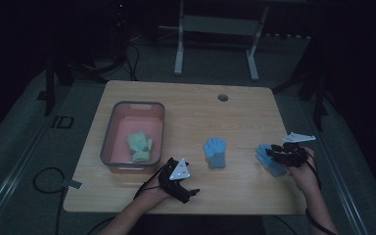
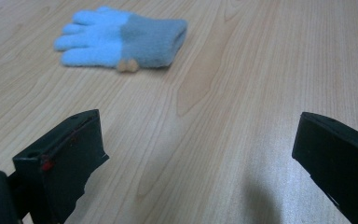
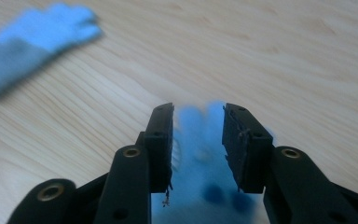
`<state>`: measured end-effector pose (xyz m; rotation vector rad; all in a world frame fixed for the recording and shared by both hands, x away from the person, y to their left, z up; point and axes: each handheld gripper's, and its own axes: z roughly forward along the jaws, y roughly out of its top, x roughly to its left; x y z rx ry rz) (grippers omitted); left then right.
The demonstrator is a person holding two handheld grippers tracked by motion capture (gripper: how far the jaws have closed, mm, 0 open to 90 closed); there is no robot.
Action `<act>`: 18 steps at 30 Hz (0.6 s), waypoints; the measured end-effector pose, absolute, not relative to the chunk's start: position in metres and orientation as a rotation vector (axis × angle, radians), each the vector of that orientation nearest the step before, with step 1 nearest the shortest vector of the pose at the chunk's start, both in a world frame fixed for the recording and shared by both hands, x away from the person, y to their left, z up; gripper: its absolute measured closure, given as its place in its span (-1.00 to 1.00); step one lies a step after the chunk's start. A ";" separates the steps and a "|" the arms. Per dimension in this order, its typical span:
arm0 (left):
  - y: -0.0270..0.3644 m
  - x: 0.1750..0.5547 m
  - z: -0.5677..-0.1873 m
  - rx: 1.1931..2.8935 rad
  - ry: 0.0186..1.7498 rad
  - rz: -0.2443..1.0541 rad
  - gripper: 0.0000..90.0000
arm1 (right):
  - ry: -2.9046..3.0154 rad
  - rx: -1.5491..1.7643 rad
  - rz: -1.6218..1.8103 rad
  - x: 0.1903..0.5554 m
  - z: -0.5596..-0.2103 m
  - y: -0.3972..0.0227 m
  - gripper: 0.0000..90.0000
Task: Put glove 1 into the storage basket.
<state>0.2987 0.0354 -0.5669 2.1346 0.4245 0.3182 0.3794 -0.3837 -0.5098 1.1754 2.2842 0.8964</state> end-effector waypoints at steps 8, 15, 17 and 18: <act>0.036 0.299 -0.568 2.136 0.437 0.312 -0.95 | 2.317 1.227 0.861 0.382 -0.523 -0.402 0.33; 0.036 0.299 -0.568 2.139 0.432 0.312 -0.95 | 2.337 1.252 0.850 0.383 -0.542 -0.403 0.31; 0.036 0.299 -0.568 2.139 0.431 0.311 -0.95 | 2.333 1.242 0.839 0.382 -0.543 -0.402 0.35; 0.036 0.299 -0.568 2.141 0.430 0.312 -0.95 | 2.333 1.231 0.830 0.381 -0.543 -0.400 0.44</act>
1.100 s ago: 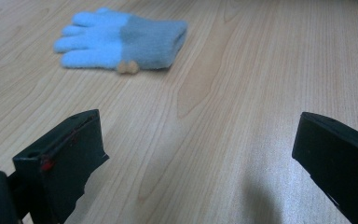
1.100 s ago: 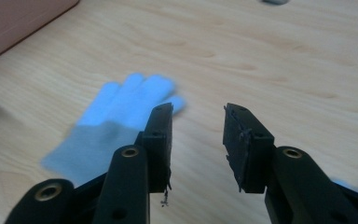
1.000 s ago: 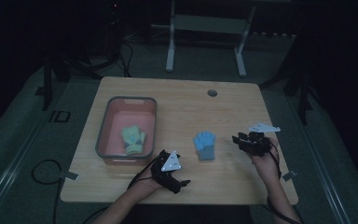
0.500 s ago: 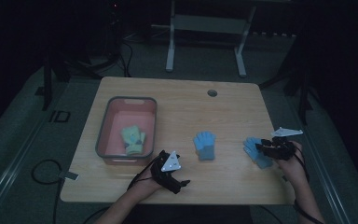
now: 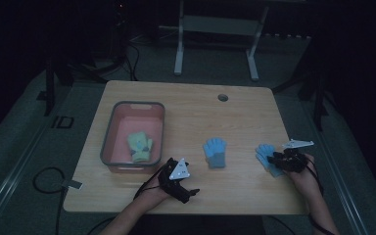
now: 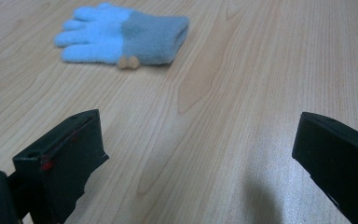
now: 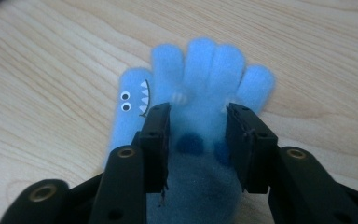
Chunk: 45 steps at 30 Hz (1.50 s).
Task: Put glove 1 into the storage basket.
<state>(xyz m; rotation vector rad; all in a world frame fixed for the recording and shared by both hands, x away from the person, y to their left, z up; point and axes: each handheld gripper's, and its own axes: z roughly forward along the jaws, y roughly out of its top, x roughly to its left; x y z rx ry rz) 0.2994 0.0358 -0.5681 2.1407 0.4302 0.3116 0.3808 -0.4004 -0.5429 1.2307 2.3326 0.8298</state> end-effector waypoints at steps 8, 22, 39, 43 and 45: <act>0.036 0.299 -0.568 2.139 0.433 0.313 -0.95 | 2.286 1.247 0.734 0.375 -0.540 -0.383 0.89; 0.036 0.299 -0.567 2.127 0.438 0.335 -0.95 | 2.021 1.443 0.925 0.366 -0.485 -0.339 0.89; 0.036 0.298 -0.566 2.122 0.421 0.335 -0.95 | 1.943 1.662 0.941 0.379 -0.530 -0.288 0.89; 0.036 0.298 -0.566 2.124 0.420 0.334 -0.95 | 1.933 1.681 0.938 0.379 -0.536 -0.282 0.88; 0.036 0.298 -0.566 2.123 0.417 0.333 -0.95 | 1.921 1.669 0.898 0.381 -0.541 -0.279 0.85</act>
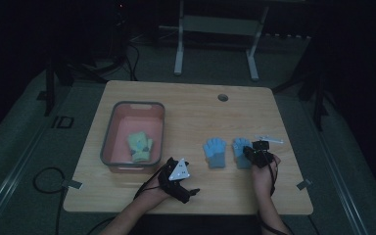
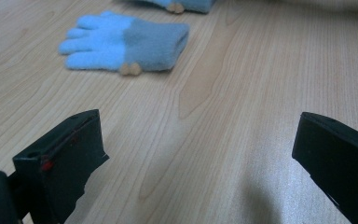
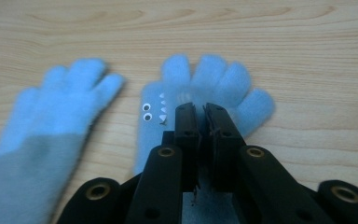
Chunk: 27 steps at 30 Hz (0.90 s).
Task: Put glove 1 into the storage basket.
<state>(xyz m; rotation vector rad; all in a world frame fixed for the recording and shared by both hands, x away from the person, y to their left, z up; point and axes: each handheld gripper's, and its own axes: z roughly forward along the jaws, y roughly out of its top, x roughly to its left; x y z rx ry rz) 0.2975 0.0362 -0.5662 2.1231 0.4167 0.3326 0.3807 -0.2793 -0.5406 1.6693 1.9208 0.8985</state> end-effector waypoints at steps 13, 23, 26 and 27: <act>0.036 0.298 -0.567 2.126 0.415 0.327 -0.95 | 2.011 1.578 0.939 0.380 -0.530 -0.299 0.64; 0.035 0.298 -0.567 2.128 0.421 0.318 -0.95 | 2.179 1.353 1.007 0.377 -0.504 -0.322 0.56; 0.036 0.298 -0.567 2.121 0.426 0.319 -0.95 | 2.222 1.284 1.004 0.376 -0.503 -0.326 0.49; 0.036 0.299 -0.566 2.120 0.425 0.319 -0.95 | 2.236 1.259 1.001 0.376 -0.502 -0.326 0.48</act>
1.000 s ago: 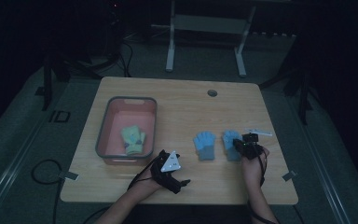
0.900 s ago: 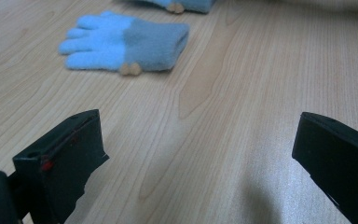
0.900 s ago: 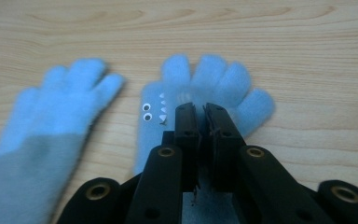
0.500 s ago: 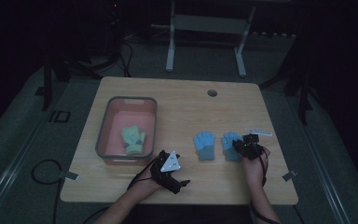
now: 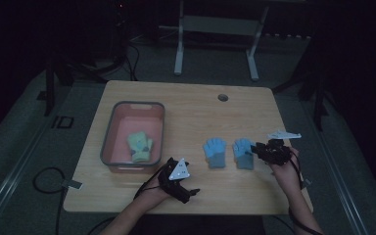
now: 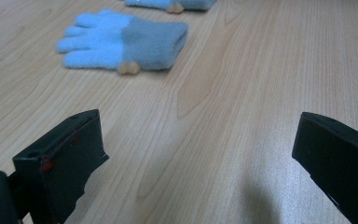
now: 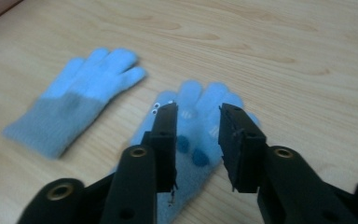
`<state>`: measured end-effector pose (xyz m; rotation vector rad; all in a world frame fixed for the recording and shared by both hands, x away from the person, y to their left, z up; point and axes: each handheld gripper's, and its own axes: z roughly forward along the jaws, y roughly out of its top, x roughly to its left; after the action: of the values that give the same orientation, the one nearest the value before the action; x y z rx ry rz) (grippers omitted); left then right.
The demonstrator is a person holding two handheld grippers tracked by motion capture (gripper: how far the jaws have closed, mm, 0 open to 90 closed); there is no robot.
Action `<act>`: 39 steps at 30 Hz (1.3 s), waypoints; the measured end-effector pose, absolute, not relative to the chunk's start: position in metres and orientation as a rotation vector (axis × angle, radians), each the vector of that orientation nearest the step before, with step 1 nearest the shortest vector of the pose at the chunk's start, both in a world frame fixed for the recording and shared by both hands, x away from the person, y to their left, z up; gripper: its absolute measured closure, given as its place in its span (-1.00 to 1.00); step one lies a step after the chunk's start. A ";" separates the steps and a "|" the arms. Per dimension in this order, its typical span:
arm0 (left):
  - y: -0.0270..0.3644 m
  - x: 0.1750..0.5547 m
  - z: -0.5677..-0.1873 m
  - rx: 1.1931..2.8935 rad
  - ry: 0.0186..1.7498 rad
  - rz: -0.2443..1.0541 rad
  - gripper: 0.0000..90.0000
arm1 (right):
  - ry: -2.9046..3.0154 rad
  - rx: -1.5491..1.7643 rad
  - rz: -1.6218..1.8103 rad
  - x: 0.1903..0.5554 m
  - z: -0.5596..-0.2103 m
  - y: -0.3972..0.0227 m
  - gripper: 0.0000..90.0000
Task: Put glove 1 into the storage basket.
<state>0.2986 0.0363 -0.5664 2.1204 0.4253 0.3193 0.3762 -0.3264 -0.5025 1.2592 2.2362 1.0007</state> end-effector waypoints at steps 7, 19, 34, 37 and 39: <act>0.037 0.299 -0.566 2.120 0.426 0.316 -0.95 | 2.350 1.134 0.999 0.383 -0.507 -0.329 0.40; 0.038 0.299 -0.566 2.119 0.422 0.313 -0.95 | 2.465 1.073 0.889 0.401 -0.545 -0.320 0.32; 0.038 0.299 -0.566 2.121 0.420 0.312 -0.95 | 2.431 1.151 0.905 0.395 -0.541 -0.315 0.88; 0.038 0.300 -0.567 2.123 0.418 0.313 -0.95 | 2.417 1.138 0.933 0.394 -0.529 -0.315 0.88; 0.037 0.300 -0.567 2.124 0.418 0.314 -0.95 | 2.409 1.112 0.969 0.394 -0.517 -0.313 0.88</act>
<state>0.2995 0.0374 -0.5665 2.1242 0.4182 0.3137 0.3937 -0.3133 -0.5170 1.1124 2.4095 0.9690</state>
